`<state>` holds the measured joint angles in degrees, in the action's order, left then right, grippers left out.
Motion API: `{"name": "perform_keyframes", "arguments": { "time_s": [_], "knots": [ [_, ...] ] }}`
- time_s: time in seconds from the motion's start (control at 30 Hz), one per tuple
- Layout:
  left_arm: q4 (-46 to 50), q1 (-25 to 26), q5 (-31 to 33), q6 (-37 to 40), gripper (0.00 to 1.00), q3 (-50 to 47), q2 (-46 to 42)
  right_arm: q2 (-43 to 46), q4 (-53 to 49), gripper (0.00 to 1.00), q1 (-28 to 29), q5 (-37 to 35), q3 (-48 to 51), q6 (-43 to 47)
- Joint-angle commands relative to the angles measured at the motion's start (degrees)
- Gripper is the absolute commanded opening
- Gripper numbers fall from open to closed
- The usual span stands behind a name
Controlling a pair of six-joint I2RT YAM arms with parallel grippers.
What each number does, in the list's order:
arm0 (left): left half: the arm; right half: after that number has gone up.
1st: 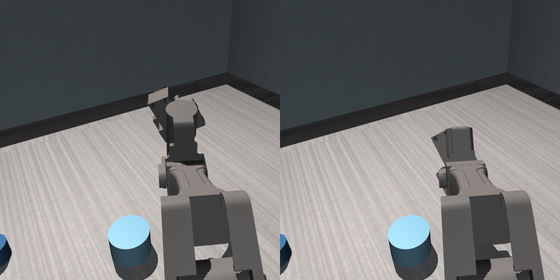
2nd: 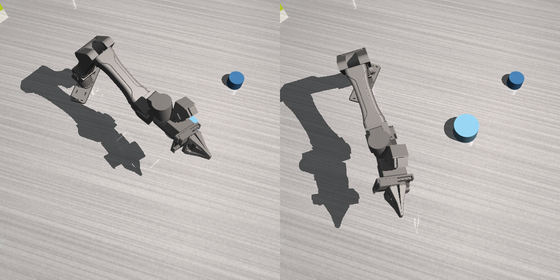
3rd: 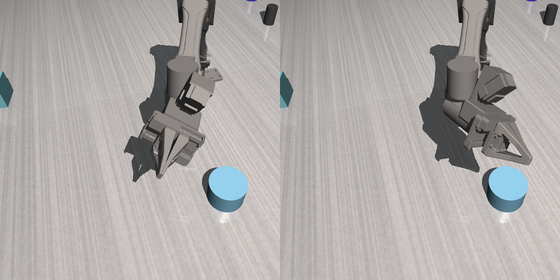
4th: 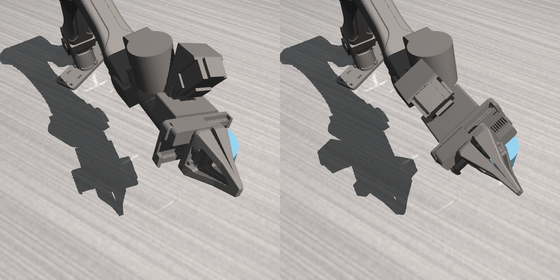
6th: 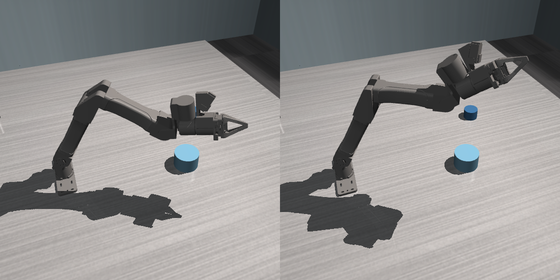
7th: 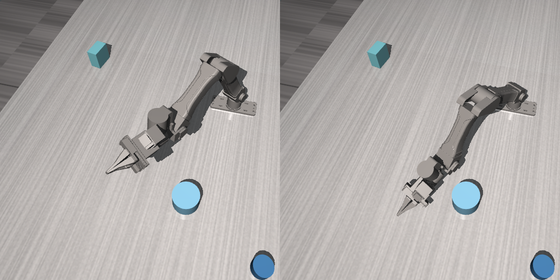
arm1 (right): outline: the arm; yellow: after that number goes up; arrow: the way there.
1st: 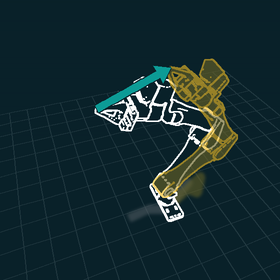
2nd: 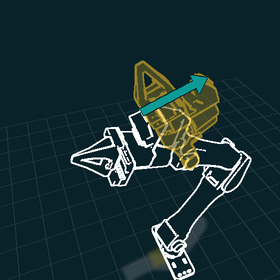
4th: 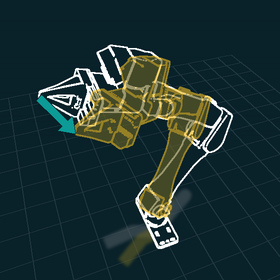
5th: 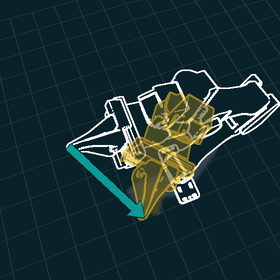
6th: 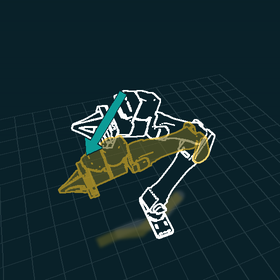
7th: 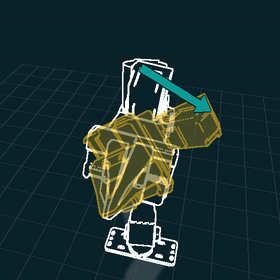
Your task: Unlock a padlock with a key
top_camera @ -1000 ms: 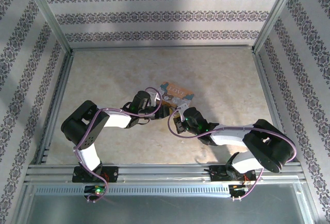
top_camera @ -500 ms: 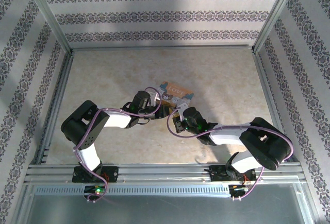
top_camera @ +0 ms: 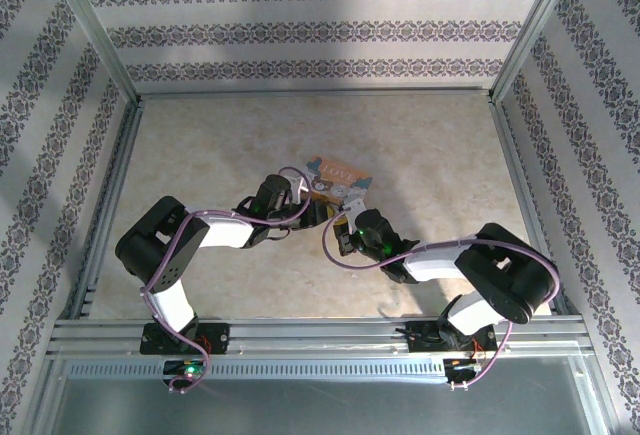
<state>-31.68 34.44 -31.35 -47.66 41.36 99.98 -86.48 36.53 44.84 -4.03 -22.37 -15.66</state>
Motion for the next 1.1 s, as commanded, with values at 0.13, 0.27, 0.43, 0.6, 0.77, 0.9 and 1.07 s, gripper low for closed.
{"name": "perform_keyframes", "arguments": {
  "time_s": [0.13,0.27,0.43,0.6,0.77,0.9,1.07],
  "knots": [
    [-0.1,1.2,-5.4,-0.8,0.17,2.4,-2.0,-2.3,10.9,0.0,-0.2,-0.2,-2.4,2.6],
    [0.7,1.2,-5.5,-0.5,0.17,2.4,-2.0,-2.8,12.2,0.0,-1.5,1.3,-3.4,2.5],
    [0.6,1.3,-5.6,-1.1,0.17,2.3,-1.7,-2.5,13.4,0.0,-2.4,4.0,-5.0,1.9],
    [1.9,1.6,-6.3,-0.8,0.17,3.3,-1.5,-3.1,14.2,0.0,-2.6,5.1,-6.8,1.4],
    [1.1,1.6,-6.1,-1.4,0.17,3.0,-0.6,-4.2,14.8,0.0,-3.0,6.0,-7.7,0.5],
    [-0.9,1.6,-5.9,-2.9,0.17,2.8,1.0,-6.0,13.4,0.0,-2.9,4.7,-6.6,0.7],
    [-4.6,1.6,-5.9,-4.9,0.18,2.2,3.5,-8.8,15.0,0.0,-3.0,4.0,-4.2,-0.5]
  ]
}}
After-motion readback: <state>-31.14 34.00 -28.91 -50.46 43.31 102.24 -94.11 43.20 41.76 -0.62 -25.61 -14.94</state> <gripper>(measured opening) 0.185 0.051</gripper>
